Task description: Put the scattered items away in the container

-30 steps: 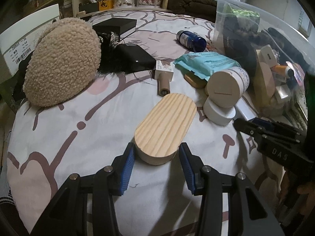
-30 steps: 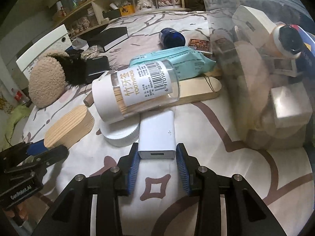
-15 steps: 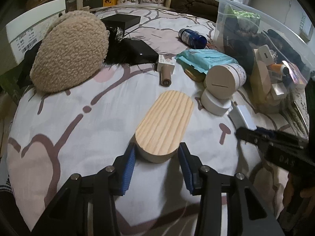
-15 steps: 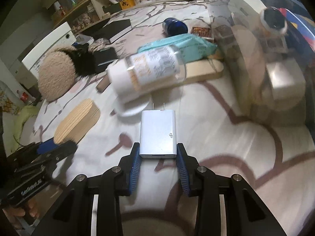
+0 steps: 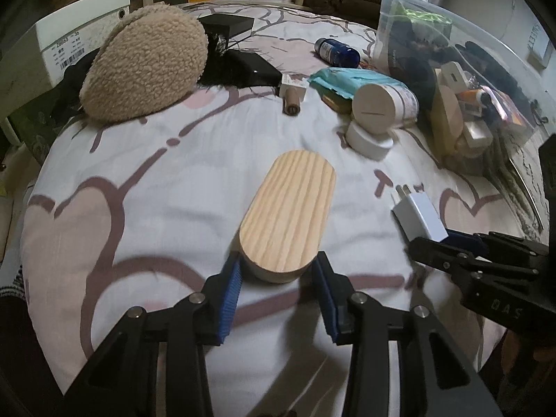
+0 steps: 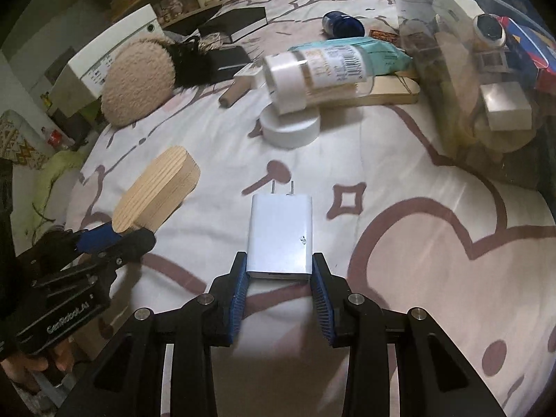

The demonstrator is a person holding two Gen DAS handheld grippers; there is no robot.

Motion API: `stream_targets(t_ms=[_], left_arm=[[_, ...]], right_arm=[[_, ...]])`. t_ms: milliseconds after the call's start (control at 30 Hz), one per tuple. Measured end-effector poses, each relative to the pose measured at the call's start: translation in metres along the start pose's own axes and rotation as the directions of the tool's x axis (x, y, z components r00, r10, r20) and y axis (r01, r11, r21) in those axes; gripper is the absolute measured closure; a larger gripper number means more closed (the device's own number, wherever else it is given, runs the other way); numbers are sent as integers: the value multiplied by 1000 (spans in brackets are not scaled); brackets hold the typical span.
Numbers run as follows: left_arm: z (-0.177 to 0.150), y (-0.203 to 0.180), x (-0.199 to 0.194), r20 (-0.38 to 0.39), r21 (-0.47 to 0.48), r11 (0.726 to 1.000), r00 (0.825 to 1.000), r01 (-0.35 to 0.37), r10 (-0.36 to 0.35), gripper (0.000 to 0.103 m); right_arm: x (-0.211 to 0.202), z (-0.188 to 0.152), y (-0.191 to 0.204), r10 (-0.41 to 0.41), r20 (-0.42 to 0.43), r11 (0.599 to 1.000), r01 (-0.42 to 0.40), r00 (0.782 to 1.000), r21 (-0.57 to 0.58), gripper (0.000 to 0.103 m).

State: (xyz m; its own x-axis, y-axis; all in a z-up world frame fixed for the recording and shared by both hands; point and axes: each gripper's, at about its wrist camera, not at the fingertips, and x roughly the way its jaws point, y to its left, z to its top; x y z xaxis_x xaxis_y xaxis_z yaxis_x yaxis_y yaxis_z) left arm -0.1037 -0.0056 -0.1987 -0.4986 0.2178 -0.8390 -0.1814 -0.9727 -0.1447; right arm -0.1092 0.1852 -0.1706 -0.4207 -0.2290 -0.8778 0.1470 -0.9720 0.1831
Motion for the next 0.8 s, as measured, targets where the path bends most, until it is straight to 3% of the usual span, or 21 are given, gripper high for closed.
stream_targets(t_ms=[133, 200, 233, 300, 400, 467, 700, 800], left_arm=[[-3, 1, -3, 12, -22, 1000, 1000, 9, -9, 62], [-1, 3, -2, 18, -38, 999, 1000, 26, -25, 54], [0, 3, -2, 24, -45, 998, 999, 33, -32, 46], [2, 1, -2, 41, -42, 999, 999, 29, -28, 41], [5, -3, 0, 56, -22, 1000, 998, 12, -11, 41], [8, -3, 2, 67, -28, 999, 998, 16, -14, 41], [11, 0, 8, 79, -39, 998, 996, 40, -36, 40], [9, -3, 9, 76, -24, 999, 996, 41, -39, 30]], right_arm=[[1, -2, 1, -14, -3, 1000, 14, 1000, -10, 66], [2, -2, -1, -6, -8, 1000, 6, 1000, 0, 66], [2, -2, -2, -2, -9, 1000, 2, 1000, 5, 64], [4, -1, -3, 2, -14, 1000, -1, 1000, 13, 57], [3, -2, -1, -4, -15, 1000, 4, 1000, 1, 47], [3, -2, 0, -10, -15, 1000, 10, 1000, -3, 47], [-3, 1, -27, -110, 9, 986, 108, 994, 124, 46], [-4, 1, -35, -148, 5, 976, 145, 989, 160, 46]])
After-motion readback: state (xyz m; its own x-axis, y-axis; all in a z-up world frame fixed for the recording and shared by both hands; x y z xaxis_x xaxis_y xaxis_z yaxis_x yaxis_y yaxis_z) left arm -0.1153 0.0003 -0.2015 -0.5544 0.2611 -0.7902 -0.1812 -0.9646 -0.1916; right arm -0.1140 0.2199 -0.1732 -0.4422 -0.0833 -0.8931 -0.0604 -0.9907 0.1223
